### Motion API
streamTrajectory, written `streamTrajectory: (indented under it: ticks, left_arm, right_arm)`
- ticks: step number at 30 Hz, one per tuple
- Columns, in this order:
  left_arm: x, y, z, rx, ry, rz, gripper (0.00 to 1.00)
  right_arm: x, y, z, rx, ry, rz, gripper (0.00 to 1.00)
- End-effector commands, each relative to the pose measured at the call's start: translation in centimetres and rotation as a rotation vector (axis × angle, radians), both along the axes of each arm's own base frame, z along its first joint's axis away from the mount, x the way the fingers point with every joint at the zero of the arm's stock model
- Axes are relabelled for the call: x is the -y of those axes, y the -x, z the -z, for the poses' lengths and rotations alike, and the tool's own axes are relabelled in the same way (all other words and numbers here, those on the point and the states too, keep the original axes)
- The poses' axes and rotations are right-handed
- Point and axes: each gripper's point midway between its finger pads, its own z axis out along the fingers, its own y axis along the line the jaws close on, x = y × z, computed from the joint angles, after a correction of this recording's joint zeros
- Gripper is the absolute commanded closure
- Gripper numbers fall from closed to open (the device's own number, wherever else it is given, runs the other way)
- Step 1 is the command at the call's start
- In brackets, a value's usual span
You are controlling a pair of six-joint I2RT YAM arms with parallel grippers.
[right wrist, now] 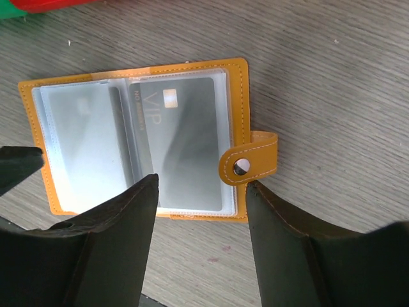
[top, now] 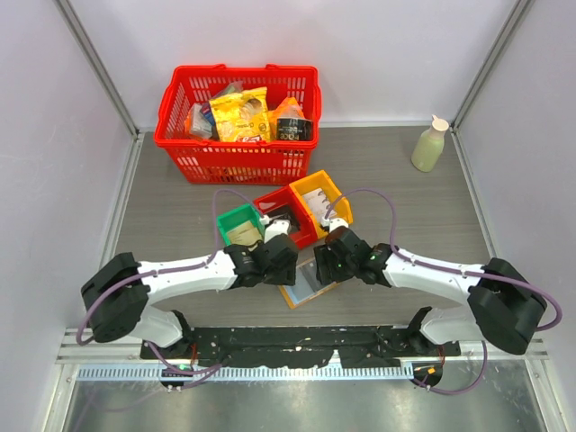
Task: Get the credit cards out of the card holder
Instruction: Remove the credit card from the card holder.
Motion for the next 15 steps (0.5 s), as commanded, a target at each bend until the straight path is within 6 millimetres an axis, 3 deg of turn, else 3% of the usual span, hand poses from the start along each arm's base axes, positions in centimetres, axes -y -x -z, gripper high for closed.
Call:
streamTrajectory:
  ticks: [1,5,10,15]
  left_arm:
    - [1.1,-0.4,1.1,-0.018,-0.012,0.008,0.44]
    - [0.7,-0.1,2.9,-0.060,-0.073,0.017,0.48]
    - [0.1,0.3,3.7,-0.081,-0.115,0.025,0.55]
    - [0.0,0.6,3.9,-0.088,-0.120,0.030,0.58]
  right_arm:
    - [-1.2,-1.8,-0.9,0.061,-0.028,0.010,0.38]
    - [-1.6,-0.9,-0.1,0.023,-0.046,-0.015,0.39]
    - [-1.7,-0.3,0.4,-0.008,-0.050,-0.034,0.43]
    - [-2.6,0.5,-0.5,-0.033,-0.102,-0.072,0.54]
